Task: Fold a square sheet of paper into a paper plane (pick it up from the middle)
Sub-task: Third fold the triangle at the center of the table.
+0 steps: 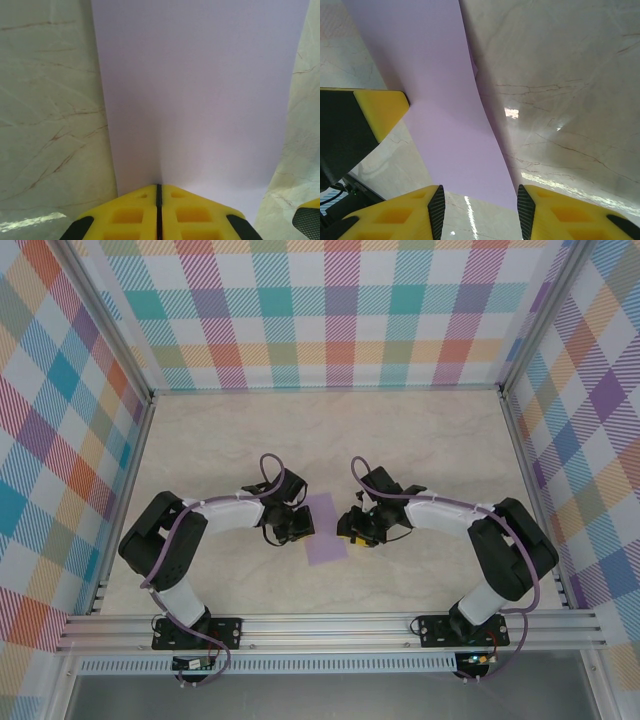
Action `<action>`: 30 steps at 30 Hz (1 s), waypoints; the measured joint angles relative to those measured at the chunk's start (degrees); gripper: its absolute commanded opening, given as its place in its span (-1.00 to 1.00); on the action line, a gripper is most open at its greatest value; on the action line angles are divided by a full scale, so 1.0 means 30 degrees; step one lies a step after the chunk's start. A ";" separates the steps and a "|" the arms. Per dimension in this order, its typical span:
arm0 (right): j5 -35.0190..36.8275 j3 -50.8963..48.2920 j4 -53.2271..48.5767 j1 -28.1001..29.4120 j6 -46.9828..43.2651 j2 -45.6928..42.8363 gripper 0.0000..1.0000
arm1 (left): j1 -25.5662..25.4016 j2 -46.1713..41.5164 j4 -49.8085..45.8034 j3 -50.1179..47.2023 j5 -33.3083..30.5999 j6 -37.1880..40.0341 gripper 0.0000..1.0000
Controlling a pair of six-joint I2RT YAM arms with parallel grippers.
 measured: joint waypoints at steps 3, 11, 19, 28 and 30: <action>-0.0226 -0.0051 -0.0007 0.0000 0.0000 0.0044 -0.12 | -0.0015 0.0073 -0.0073 0.0073 -0.0022 0.0015 -0.85; -0.0488 -0.0131 -0.0299 0.0262 -0.0328 0.0481 -0.20 | -0.0022 0.0197 -0.0277 0.0240 -0.0015 0.0007 -0.86; -0.0656 -0.0138 -0.0342 0.0903 -0.0437 0.1231 -0.29 | -0.0044 0.0219 -0.0386 0.0291 -0.0022 0.0007 -0.86; -0.0816 -0.0138 -0.0313 0.1166 -0.0444 0.1384 -0.29 | -0.0051 0.0233 -0.0430 0.0321 -0.0029 0.0007 -0.87; -0.0561 -0.0138 -0.0452 0.1166 -0.0597 0.1384 -0.26 | -0.0051 0.0233 -0.0430 0.0321 -0.0036 0.0007 -0.87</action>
